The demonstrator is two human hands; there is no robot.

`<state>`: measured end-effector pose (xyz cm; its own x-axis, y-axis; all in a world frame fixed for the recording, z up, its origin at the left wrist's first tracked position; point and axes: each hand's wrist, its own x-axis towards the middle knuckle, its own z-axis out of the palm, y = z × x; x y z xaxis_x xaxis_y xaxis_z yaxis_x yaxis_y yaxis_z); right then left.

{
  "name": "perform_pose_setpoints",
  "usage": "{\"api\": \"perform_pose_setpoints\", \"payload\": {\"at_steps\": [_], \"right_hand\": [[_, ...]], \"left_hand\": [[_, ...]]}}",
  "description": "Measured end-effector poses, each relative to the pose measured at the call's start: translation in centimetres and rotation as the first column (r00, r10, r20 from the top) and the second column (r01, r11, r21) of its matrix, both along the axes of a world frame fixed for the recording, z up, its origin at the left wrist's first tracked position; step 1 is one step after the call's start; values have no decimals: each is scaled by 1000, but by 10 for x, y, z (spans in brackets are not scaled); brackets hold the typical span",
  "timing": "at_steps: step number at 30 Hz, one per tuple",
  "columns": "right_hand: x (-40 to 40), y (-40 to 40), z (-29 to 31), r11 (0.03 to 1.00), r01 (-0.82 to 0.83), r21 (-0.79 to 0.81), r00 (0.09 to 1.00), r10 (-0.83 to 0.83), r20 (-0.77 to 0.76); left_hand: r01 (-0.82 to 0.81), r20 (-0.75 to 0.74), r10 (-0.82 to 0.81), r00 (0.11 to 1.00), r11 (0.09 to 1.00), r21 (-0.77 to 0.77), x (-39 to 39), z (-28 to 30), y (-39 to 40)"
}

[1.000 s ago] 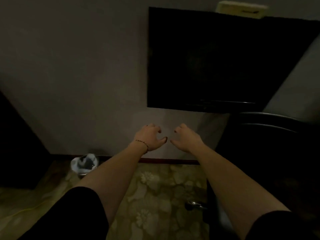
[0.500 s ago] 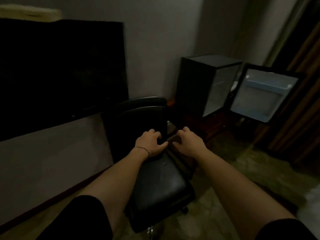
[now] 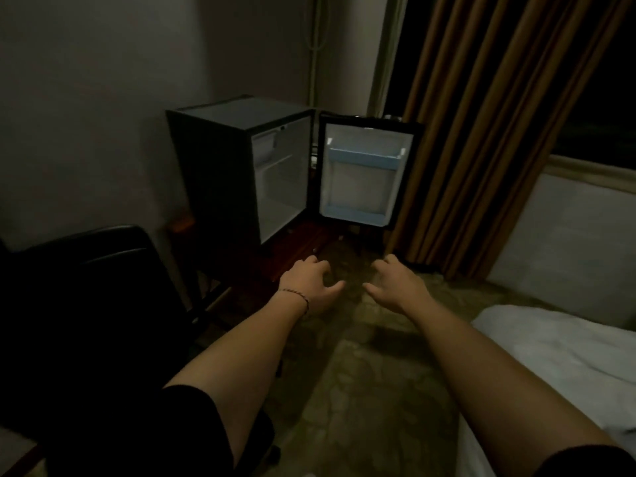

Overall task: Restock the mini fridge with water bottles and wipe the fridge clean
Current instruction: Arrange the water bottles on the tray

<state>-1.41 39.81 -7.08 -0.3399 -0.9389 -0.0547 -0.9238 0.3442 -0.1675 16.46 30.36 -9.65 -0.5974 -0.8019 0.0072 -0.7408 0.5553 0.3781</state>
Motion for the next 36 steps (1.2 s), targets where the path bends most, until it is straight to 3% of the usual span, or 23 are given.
{"api": "perform_pose_setpoints", "payload": {"at_steps": [18, 28, 36], "right_hand": [[-440, -168, -23, 964, 255, 71, 966, -257, 11], [-687, -298, -18, 984, 128, 123, 992, -126, -17], [-775, -468, -27, 992, -63, 111, 998, 64, -6]], "left_hand": [[298, 44, -298, 953, 954, 9, -475, -18, -221], [114, 24, -115, 993, 992, 47, -697, -33, -338], [-101, 44, 97, 994, 991, 93, -773, -41, -479]]}}
